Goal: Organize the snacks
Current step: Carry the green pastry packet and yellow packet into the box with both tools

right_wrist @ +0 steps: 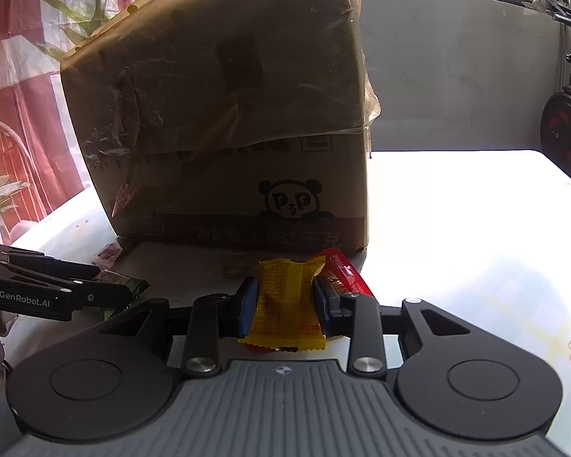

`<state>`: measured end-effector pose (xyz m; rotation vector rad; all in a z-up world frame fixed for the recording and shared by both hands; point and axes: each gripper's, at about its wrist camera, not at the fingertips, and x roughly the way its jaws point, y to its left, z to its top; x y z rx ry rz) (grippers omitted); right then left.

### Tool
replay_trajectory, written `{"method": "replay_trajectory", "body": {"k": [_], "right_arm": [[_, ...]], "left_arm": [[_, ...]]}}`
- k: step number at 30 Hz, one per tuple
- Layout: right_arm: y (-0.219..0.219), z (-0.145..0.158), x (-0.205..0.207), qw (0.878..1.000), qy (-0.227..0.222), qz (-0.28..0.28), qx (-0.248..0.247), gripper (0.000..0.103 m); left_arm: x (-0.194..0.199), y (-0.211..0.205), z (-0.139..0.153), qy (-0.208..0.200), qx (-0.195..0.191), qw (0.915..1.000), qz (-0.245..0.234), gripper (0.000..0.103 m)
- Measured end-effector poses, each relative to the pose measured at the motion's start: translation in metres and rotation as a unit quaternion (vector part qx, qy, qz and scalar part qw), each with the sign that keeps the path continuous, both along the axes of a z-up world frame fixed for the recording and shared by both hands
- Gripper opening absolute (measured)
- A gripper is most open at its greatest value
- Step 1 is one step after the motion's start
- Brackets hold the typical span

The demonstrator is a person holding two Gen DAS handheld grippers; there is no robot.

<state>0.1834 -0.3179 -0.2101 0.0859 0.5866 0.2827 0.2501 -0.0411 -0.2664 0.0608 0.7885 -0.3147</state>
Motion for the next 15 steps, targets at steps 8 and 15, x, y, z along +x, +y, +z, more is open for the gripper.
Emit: {"method": "replay_trajectory", "body": {"k": [8,15], "right_arm": [[0.003,0.000,-0.002,1.000,-0.004,0.002,-0.005,0.034],[0.003,-0.001,-0.001,1.000,-0.004,0.003,-0.003,0.034]], "left_arm": [[-0.004,0.002,-0.001,-0.006,0.014,0.9999,-0.001,0.065],[-0.010,0.007,0.003,0.003,-0.011,0.9999,0.000,0.060]]}}
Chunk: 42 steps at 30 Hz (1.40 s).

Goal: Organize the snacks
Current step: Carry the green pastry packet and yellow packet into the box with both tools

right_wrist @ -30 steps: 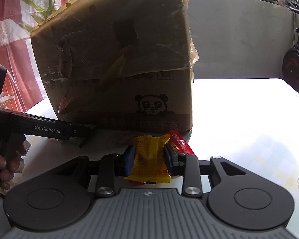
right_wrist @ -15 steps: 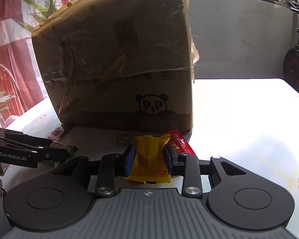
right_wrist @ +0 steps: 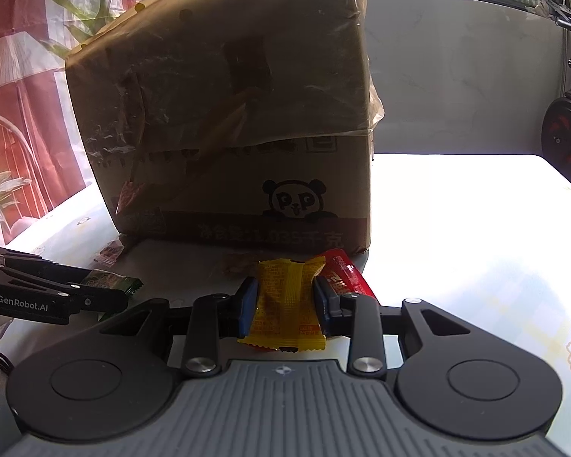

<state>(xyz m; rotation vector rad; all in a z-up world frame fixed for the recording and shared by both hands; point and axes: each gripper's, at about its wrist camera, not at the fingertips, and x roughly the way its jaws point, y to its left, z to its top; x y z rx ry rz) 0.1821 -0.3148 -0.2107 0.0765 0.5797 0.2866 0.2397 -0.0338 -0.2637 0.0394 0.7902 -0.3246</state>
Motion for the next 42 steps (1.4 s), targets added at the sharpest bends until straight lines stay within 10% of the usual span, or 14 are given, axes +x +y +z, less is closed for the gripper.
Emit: {"method": "replay_trajectory", "body": {"k": [13,27,42], "right_arm": [[-0.016,0.017,-0.008,0.999,-0.028,0.006,0.030,0.034],[-0.018,0.161,0.021,0.977,-0.199,0.042,0.059,0.034],[0.024,0.157,0.110,0.993,-0.112,0.043,0.024,0.048]], "left_arm": [[-0.009,0.008,0.054,-0.062,-0.039,0.9971,-0.021,0.059],[0.024,0.007,0.188,-0.219,-0.075,0.9717,-0.047,0.060],[0.115,-0.031,0.184,-0.191,-0.036,0.9809,-0.003,0.065]]}}
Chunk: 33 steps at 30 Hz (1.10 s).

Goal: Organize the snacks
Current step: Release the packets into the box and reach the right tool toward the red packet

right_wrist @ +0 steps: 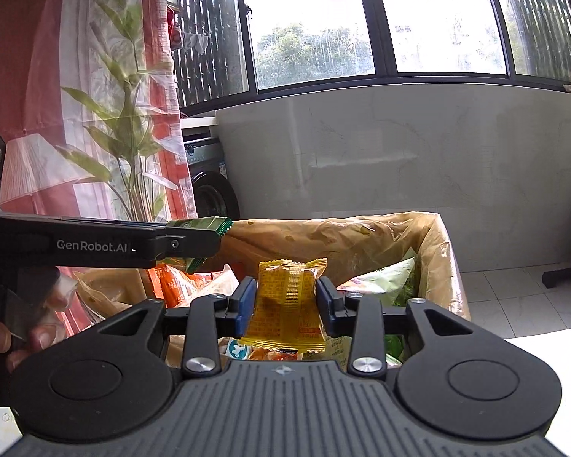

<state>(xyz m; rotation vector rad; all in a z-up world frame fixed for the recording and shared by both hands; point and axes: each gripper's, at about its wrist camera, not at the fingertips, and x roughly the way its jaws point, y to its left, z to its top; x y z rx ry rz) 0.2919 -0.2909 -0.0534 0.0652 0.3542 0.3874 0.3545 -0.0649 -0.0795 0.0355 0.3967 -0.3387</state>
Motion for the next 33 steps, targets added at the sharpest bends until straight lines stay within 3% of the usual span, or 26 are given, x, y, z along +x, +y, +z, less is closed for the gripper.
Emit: {"method": "replay_trajectory", "body": {"k": [3,7,13,19,24,29,33], "right_arm": [[-0.003,0.001,-0.006,1.000,-0.013,-0.006,-0.002,0.068],[-0.014,0.003,-0.022,0.999,-0.038,-0.010,0.000,0.068],[-0.037,-0.005,-0.061,0.997,-0.071,-0.018,0.014,0.068],[-0.064,-0.026,-0.094,0.996,-0.052,-0.042,0.054,0.068],[-0.069,-0.064,-0.105,0.996,0.033,-0.064,0.060,0.068],[-0.055,-0.116,-0.096,0.978,0.176,-0.097,0.049,0.068],[-0.047,-0.132,-0.085,0.965,0.198,-0.170,0.033,0.072]], "left_arm": [[-0.005,0.009,0.000,0.001,-0.013,0.9999,0.007,0.074],[-0.016,0.030,0.005,-0.001,-0.019,0.9997,0.013,0.075],[-0.051,0.068,0.012,-0.014,-0.015,0.9996,0.020,0.085],[-0.087,0.097,0.001,-0.035,0.003,0.9981,0.050,0.084],[-0.094,0.108,-0.022,0.006,-0.013,0.9979,0.063,0.084],[-0.100,0.108,-0.039,0.032,-0.012,0.9970,0.070,0.083],[-0.105,0.106,-0.047,0.043,-0.011,0.9965,0.072,0.083]]}}
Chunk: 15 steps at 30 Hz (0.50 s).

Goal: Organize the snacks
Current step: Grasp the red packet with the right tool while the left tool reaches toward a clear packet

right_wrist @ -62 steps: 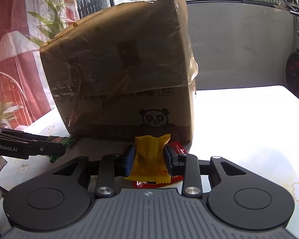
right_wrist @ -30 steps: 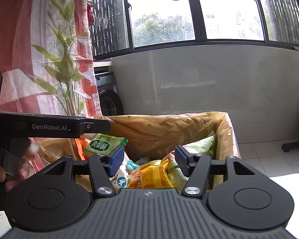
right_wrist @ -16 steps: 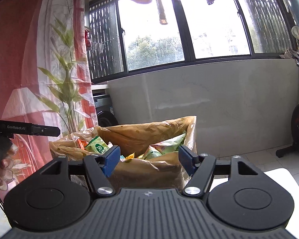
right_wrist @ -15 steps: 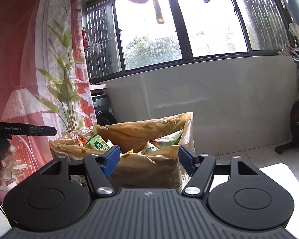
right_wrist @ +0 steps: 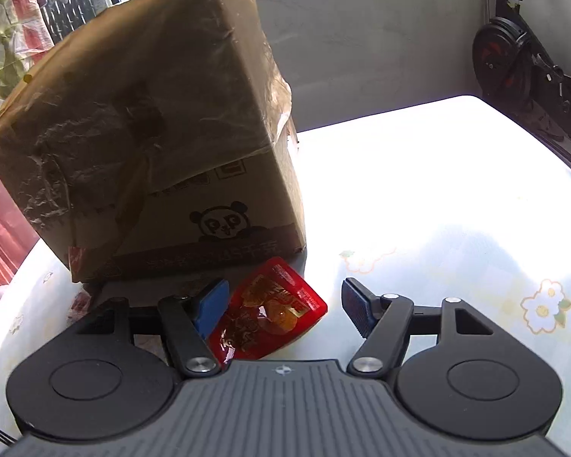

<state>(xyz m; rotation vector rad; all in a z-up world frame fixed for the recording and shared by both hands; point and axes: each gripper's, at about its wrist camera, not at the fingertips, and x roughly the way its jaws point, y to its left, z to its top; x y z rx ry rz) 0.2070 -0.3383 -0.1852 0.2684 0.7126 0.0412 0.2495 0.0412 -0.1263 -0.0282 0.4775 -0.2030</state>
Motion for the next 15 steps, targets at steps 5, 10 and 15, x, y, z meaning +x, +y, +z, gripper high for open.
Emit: {"method": "replay_trajectory", "body": {"k": [5,10,15], "right_arm": [[0.017,-0.002,0.018,0.998,-0.001,0.011,-0.062,0.080],[0.035,-0.012,0.027,0.990,0.022,0.067,-0.121,0.083],[0.035,-0.011,0.007,0.986,0.018,0.081,-0.145,0.085]], "left_arm": [[-0.005,0.000,-0.007,0.005,-0.007,1.0000,0.001,0.083],[-0.007,0.002,-0.017,0.023,-0.015,0.9996,0.012,0.083],[-0.008,0.007,-0.025,0.037,-0.024,0.9988,0.022,0.083]]}}
